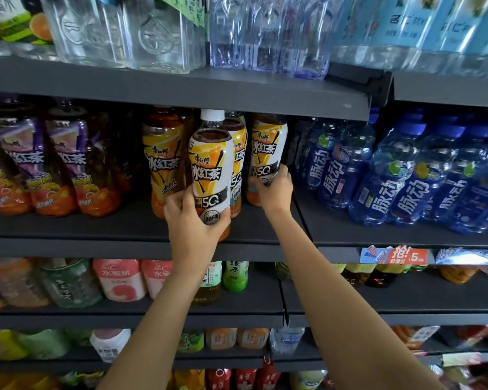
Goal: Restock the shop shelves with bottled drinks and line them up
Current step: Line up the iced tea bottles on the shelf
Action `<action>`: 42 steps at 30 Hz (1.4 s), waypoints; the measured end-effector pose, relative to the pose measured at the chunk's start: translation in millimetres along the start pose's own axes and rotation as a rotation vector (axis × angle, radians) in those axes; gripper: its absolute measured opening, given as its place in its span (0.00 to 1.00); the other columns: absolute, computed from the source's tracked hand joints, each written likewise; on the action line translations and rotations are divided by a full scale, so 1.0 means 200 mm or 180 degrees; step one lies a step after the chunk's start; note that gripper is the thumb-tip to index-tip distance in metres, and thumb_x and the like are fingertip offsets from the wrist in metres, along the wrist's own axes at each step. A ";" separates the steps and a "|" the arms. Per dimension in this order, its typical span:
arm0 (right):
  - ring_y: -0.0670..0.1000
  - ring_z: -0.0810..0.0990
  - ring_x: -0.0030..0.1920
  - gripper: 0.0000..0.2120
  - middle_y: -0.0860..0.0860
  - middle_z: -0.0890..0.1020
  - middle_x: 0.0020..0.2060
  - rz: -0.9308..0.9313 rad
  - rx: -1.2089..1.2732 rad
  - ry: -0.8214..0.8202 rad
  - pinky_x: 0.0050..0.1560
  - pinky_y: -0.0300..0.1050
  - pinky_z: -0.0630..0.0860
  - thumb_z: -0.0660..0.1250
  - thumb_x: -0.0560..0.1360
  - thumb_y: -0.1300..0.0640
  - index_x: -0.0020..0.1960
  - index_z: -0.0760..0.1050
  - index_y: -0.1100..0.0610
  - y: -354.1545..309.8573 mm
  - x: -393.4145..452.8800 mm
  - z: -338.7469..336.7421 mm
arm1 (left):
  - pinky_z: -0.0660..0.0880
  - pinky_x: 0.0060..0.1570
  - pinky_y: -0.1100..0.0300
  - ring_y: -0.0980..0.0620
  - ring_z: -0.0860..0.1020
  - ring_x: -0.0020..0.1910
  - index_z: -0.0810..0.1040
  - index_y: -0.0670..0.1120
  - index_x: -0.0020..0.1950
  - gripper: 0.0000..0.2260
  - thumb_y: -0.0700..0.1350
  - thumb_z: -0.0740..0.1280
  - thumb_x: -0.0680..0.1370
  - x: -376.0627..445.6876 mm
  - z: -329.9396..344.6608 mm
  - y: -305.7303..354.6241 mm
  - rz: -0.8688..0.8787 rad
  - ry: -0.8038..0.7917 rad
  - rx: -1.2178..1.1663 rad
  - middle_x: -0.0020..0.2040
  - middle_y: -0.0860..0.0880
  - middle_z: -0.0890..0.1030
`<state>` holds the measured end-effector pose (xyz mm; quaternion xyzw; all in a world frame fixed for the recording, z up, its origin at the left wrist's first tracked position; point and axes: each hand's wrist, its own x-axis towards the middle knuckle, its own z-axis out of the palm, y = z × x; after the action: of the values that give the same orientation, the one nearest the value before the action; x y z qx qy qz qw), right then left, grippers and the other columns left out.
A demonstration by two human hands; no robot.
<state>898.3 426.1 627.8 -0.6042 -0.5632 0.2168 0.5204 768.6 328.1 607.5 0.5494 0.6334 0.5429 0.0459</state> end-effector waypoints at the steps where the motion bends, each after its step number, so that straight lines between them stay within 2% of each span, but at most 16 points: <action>1: 0.57 0.72 0.59 0.24 0.59 0.72 0.59 0.0012 -0.0044 0.0015 0.51 0.41 0.67 0.71 0.72 0.59 0.62 0.65 0.65 0.00 0.00 0.00 | 0.62 0.57 0.62 0.47 0.63 0.65 0.69 0.42 0.68 0.30 0.50 0.74 0.69 0.00 0.00 0.00 -0.0012 -0.0009 0.0018 0.62 0.43 0.67; 6: 0.57 0.73 0.60 0.24 0.59 0.73 0.59 0.0055 -0.0167 -0.0088 0.53 0.42 0.68 0.71 0.72 0.58 0.62 0.66 0.65 -0.01 0.05 0.01 | 0.60 0.58 0.64 0.49 0.62 0.66 0.69 0.43 0.68 0.30 0.50 0.74 0.69 -0.01 0.00 0.03 -0.0159 -0.0001 -0.0046 0.63 0.45 0.67; 8: 0.58 0.72 0.63 0.28 0.59 0.73 0.62 0.0124 -0.0130 -0.0187 0.54 0.42 0.69 0.70 0.73 0.57 0.67 0.61 0.65 -0.01 0.04 -0.01 | 0.62 0.58 0.63 0.49 0.65 0.65 0.70 0.43 0.66 0.30 0.50 0.74 0.68 -0.03 0.00 0.04 -0.0230 0.0080 -0.0069 0.62 0.45 0.68; 10: 0.58 0.67 0.68 0.35 0.59 0.68 0.68 0.0251 -0.0117 -0.0300 0.62 0.45 0.68 0.68 0.75 0.56 0.74 0.54 0.63 0.00 0.02 -0.06 | 0.66 0.57 0.60 0.46 0.69 0.62 0.73 0.41 0.63 0.28 0.50 0.75 0.66 -0.05 0.02 0.07 -0.0132 0.0149 -0.0072 0.59 0.45 0.70; 11: 0.57 0.66 0.69 0.34 0.58 0.66 0.70 0.0309 -0.0078 -0.0362 0.63 0.46 0.67 0.67 0.75 0.55 0.74 0.54 0.61 0.01 0.01 -0.10 | 0.69 0.56 0.59 0.46 0.70 0.60 0.73 0.40 0.61 0.28 0.50 0.76 0.66 -0.07 0.04 0.09 -0.0062 0.0166 -0.0075 0.57 0.44 0.71; 13: 0.55 0.69 0.67 0.26 0.56 0.69 0.68 0.0349 0.0143 -0.0448 0.59 0.43 0.68 0.64 0.77 0.54 0.72 0.61 0.59 0.03 -0.01 -0.17 | 0.73 0.55 0.56 0.46 0.71 0.58 0.74 0.40 0.59 0.28 0.50 0.76 0.65 -0.10 0.11 0.14 0.0007 0.0143 -0.0092 0.56 0.44 0.72; 16: 0.53 0.76 0.60 0.13 0.55 0.79 0.57 0.0296 0.0953 -0.0665 0.57 0.44 0.74 0.59 0.80 0.54 0.61 0.73 0.59 0.00 -0.08 -0.28 | 0.73 0.56 0.54 0.45 0.70 0.60 0.72 0.40 0.59 0.29 0.52 0.76 0.65 -0.11 0.22 0.24 -0.0042 0.0105 -0.0059 0.58 0.43 0.71; 19: 0.49 0.82 0.51 0.14 0.52 0.83 0.50 0.0421 0.1934 -0.1203 0.48 0.39 0.79 0.57 0.80 0.51 0.58 0.74 0.59 -0.05 -0.13 -0.37 | 0.73 0.57 0.52 0.43 0.69 0.61 0.70 0.39 0.60 0.30 0.52 0.76 0.66 -0.09 0.30 0.30 0.0001 0.0015 0.0057 0.60 0.41 0.71; 22: 0.51 0.79 0.56 0.17 0.52 0.81 0.53 -0.0056 0.1058 -0.1335 0.53 0.44 0.77 0.68 0.74 0.52 0.59 0.71 0.57 -0.06 -0.13 -0.39 | 0.73 0.57 0.49 0.42 0.70 0.59 0.71 0.37 0.58 0.28 0.50 0.76 0.66 -0.06 0.32 0.29 0.0187 -0.0081 0.0089 0.57 0.40 0.72; 24: 0.48 0.78 0.53 0.21 0.48 0.79 0.51 -0.0427 0.0219 -0.1103 0.51 0.42 0.75 0.74 0.68 0.53 0.57 0.70 0.55 -0.06 -0.12 -0.37 | 0.72 0.58 0.52 0.44 0.70 0.61 0.70 0.38 0.60 0.29 0.49 0.76 0.66 -0.05 0.29 0.27 0.0296 -0.0268 -0.0045 0.58 0.41 0.71; 26: 0.48 0.77 0.52 0.21 0.49 0.78 0.51 -0.0553 -0.0121 -0.0884 0.49 0.40 0.73 0.75 0.67 0.53 0.55 0.71 0.54 -0.06 -0.12 -0.34 | 0.71 0.57 0.56 0.46 0.69 0.61 0.68 0.40 0.62 0.30 0.48 0.76 0.67 -0.07 0.25 0.21 0.0409 -0.0275 -0.0129 0.59 0.42 0.70; 28: 0.50 0.77 0.54 0.21 0.52 0.78 0.53 -0.0611 -0.0174 -0.0817 0.49 0.41 0.73 0.75 0.68 0.51 0.57 0.72 0.55 -0.05 -0.11 -0.34 | 0.71 0.56 0.57 0.47 0.68 0.60 0.68 0.40 0.63 0.27 0.47 0.74 0.69 -0.07 0.20 0.14 0.0376 -0.0044 -0.0104 0.60 0.42 0.70; 31: 0.49 0.77 0.56 0.23 0.52 0.79 0.55 -0.0589 -0.0099 -0.0656 0.50 0.39 0.72 0.74 0.68 0.51 0.60 0.72 0.56 -0.04 -0.13 -0.30 | 0.70 0.59 0.55 0.44 0.68 0.62 0.67 0.39 0.64 0.27 0.46 0.73 0.70 -0.03 0.17 0.06 -0.0030 0.0235 -0.0024 0.61 0.40 0.69; 36: 0.48 0.75 0.58 0.32 0.52 0.77 0.59 -0.0339 -0.0139 -0.0705 0.51 0.36 0.70 0.76 0.66 0.55 0.66 0.66 0.57 0.07 -0.25 -0.23 | 0.65 0.62 0.55 0.43 0.65 0.66 0.60 0.39 0.71 0.35 0.49 0.72 0.71 0.03 0.20 0.06 -0.0411 -0.0293 0.0138 0.65 0.40 0.67; 39: 0.43 0.73 0.53 0.31 0.51 0.78 0.59 -0.0199 -0.0128 -0.0700 0.43 0.25 0.66 0.76 0.67 0.56 0.65 0.66 0.59 0.09 -0.25 -0.22 | 0.66 0.61 0.55 0.44 0.66 0.66 0.60 0.42 0.70 0.32 0.48 0.72 0.72 0.05 0.22 0.05 -0.0537 -0.0316 0.0107 0.65 0.41 0.67; 42: 0.44 0.73 0.51 0.28 0.52 0.78 0.57 -0.0130 -0.0104 -0.0625 0.38 0.24 0.67 0.76 0.67 0.56 0.60 0.67 0.60 0.08 -0.23 -0.20 | 0.68 0.59 0.53 0.43 0.67 0.64 0.62 0.43 0.69 0.30 0.47 0.71 0.72 0.05 0.23 0.02 -0.0594 -0.0316 0.0106 0.64 0.42 0.69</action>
<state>927.6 371.5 614.0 -0.5769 -0.6271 0.2550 0.4571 797.0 363.9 598.5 0.5150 0.6878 0.4977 0.1184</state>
